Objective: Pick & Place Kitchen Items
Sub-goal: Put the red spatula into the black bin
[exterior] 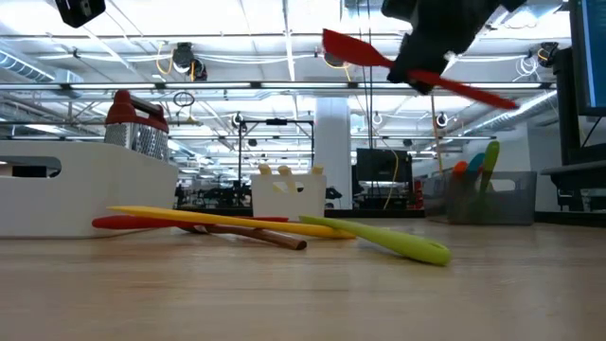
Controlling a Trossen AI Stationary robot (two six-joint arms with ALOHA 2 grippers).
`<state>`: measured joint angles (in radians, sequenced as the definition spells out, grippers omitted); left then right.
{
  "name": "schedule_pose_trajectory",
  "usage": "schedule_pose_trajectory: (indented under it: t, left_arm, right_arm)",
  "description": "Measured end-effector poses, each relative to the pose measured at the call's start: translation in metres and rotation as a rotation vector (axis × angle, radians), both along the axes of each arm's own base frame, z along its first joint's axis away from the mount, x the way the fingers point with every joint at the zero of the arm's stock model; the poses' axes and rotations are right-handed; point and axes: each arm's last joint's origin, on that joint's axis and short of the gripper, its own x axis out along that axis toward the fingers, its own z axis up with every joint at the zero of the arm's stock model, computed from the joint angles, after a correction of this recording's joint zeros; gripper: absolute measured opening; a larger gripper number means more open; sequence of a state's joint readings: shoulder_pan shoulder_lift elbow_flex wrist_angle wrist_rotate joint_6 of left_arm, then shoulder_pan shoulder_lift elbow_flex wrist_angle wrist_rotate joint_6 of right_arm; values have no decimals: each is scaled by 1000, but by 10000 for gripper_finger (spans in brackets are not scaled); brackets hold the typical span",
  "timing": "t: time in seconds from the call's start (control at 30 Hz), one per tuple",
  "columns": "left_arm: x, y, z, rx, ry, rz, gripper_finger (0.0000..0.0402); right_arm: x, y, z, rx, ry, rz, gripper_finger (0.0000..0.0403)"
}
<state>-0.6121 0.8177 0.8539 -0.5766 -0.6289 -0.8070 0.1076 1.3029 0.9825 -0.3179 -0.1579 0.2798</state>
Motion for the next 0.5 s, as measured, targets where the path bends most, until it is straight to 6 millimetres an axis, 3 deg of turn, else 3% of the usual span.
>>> schedule_pose_trajectory:
  t: [0.27, 0.5]
  left_arm:
    - [0, 0, 0, 7, -1, -4, 152]
    - [0, 0, 0, 43, 1, -20, 152]
  right_arm:
    - [-46, -48, 35, 308, 33, -448, 24]
    - [-76, -87, 42, 554, 84, -767, 24]
